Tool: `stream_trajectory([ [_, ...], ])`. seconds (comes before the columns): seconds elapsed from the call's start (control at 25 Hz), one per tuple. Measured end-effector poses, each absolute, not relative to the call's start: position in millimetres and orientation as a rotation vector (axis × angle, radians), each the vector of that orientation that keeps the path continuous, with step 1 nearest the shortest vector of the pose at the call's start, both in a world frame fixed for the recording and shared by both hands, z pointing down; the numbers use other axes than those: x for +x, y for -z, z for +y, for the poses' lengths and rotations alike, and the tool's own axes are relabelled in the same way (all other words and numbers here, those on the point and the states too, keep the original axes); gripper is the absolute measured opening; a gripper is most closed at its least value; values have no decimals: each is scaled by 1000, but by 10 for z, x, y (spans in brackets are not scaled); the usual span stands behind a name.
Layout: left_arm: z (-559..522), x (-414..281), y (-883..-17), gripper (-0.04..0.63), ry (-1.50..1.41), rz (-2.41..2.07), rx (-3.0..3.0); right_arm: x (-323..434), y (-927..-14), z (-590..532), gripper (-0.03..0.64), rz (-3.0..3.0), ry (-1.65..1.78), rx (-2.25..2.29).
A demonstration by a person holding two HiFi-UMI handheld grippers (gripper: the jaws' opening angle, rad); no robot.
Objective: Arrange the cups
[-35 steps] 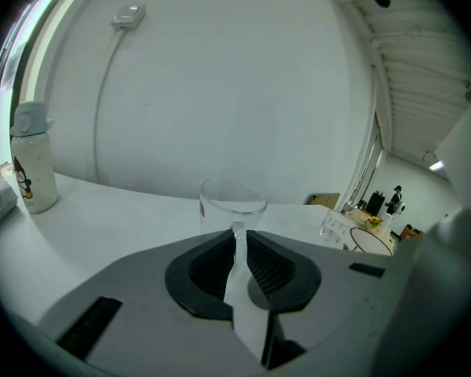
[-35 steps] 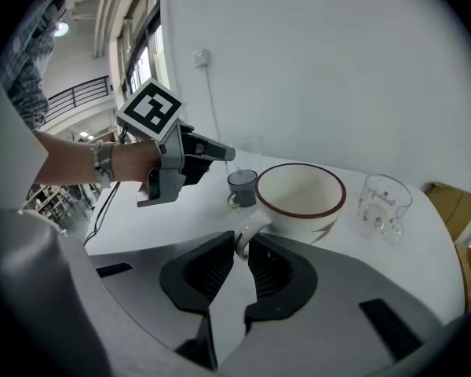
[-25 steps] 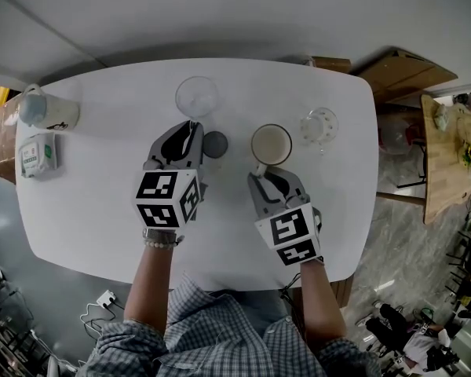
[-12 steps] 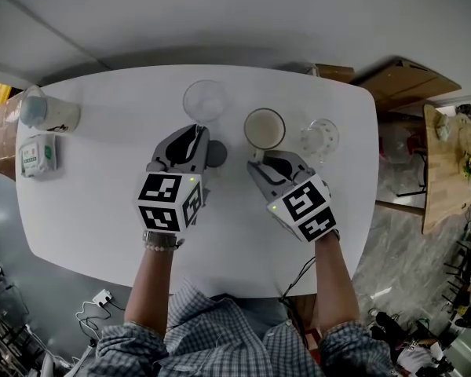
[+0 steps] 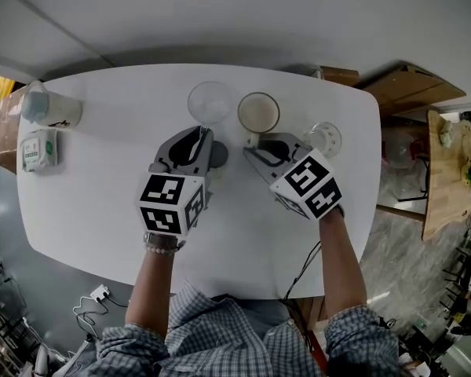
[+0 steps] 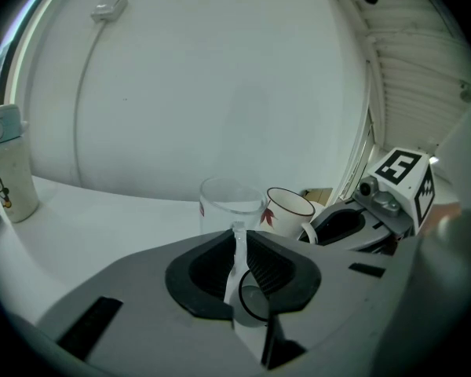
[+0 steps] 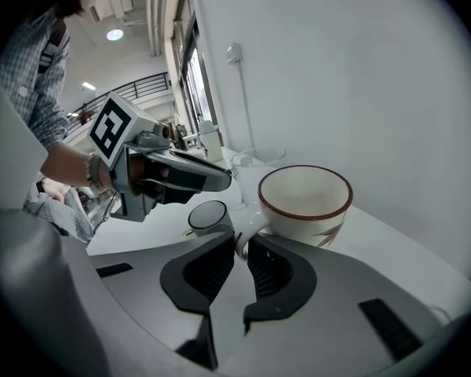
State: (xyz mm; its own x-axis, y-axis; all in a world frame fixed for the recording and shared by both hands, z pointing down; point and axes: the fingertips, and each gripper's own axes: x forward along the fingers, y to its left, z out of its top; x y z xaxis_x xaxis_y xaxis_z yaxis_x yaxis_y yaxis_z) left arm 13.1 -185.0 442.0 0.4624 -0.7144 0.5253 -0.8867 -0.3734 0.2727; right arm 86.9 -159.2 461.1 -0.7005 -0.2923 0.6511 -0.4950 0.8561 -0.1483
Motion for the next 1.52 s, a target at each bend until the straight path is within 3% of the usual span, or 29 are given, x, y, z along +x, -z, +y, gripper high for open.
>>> stream_trajectory([
  [0.44,-1820,159,-4420,49,-442,-1265,2223,811,-4603,-1694,64,-2363,-398,676],
  [0.6,-1771,179,-4394,103,-424,-1219,2244,872,-4573,-1684,132,-2368,-442,812],
  [0.72,-1729,129,-4384,110,-427,-1216,2247,965,-4479,-1598,137,-2370,-467,932],
  [1.0,-1498,-8,-4294,110,-397,-1256,2273,1984,-4282,-1362,137,-2066,-332,1426],
  [1.2,-1353,-38,-4303,57,-486,-1289,2304,2558,-4467,-1291,135,-1890,-371,1569],
  [1.52,-1249,-46,-4311,37,-478,-1278,2274,2667,-4744,-1326,135,-1821,-380,1586],
])
